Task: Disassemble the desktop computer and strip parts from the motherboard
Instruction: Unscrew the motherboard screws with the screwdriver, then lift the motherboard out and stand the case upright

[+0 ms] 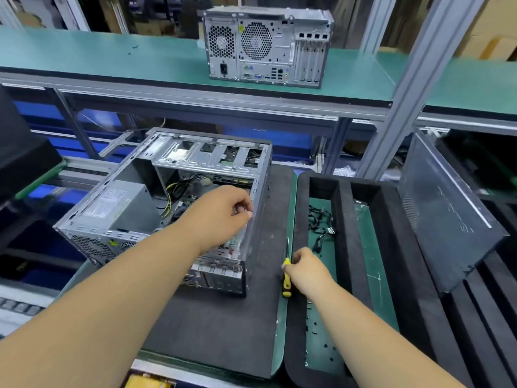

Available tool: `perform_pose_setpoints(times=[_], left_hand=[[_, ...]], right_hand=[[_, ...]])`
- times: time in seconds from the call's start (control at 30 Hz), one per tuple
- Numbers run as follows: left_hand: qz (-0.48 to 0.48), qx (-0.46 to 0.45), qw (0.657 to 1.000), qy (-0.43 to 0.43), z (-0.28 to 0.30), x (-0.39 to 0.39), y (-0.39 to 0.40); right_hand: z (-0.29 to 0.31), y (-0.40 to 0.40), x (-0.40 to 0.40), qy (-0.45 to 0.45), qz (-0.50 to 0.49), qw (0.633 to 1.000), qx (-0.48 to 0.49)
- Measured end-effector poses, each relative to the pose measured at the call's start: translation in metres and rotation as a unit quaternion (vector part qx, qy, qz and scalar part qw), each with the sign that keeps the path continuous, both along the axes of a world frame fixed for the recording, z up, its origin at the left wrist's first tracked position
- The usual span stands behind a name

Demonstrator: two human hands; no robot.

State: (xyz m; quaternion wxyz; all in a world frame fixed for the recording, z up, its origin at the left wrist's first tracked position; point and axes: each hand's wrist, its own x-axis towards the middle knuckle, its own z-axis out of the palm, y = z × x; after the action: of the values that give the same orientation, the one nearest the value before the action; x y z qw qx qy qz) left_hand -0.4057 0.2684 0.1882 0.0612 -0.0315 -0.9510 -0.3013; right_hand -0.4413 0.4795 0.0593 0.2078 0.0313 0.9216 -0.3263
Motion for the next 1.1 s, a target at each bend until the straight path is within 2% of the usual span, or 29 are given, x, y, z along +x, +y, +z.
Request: perform_pose_setpoints(times=[0.13, 0.23, 0.37, 0.47, 0.53, 0.63, 0.7, 0.77, 0.87, 0.97, 1.1], left_hand=[[0.003, 0.026, 1.000, -0.013, -0.004, -0.004, -0.045], [0.023, 0.011, 0.999, -0.025, -0.011, -0.008, -0.085], [0.036, -0.072, 0.994, -0.072, -0.024, -0.021, -0.136], [-0.021, -0.189, 0.972, -0.139, -0.033, -0.024, -0.162], [-0.074, -0.282, 0.940, -0.175, -0.040, -0.025, -0.168], [-0.115, -0.325, 0.920, -0.187, -0.043, -0.032, -0.168], [-0.123, -0.355, 0.919, -0.121, -0.040, -0.040, -0.172], [-0.118, -0.382, 0.916, -0.032, -0.039, -0.050, -0.179], [-0.088, -0.342, 0.936, 0.011, -0.044, -0.059, -0.191], [-0.064, -0.244, 0.968, -0.004, -0.048, -0.060, -0.195], [-0.053, -0.194, 0.979, -0.026, -0.048, -0.061, -0.196]], right_hand=[[0.018, -0.009, -0.010, 0.013, -0.030, 0.999, 0.001], [0.043, -0.024, -0.016, 0.073, -0.073, 0.994, -0.039], [0.087, -0.059, -0.018, 0.251, -0.080, 0.954, -0.143], [0.116, -0.100, -0.021, 0.326, 0.007, 0.936, -0.133], [0.125, -0.133, -0.026, 0.312, 0.103, 0.941, -0.087], [0.124, -0.179, -0.035, 0.215, 0.282, 0.933, 0.065], [0.113, -0.202, -0.038, 0.150, 0.370, 0.896, 0.195], [0.099, -0.216, -0.039, 0.105, 0.412, 0.864, 0.269], [0.076, -0.222, -0.041, 0.091, 0.417, 0.862, 0.275], [0.066, -0.222, -0.044, 0.108, 0.410, 0.871, 0.249], [0.064, -0.221, -0.048, 0.141, 0.406, 0.874, 0.226]])
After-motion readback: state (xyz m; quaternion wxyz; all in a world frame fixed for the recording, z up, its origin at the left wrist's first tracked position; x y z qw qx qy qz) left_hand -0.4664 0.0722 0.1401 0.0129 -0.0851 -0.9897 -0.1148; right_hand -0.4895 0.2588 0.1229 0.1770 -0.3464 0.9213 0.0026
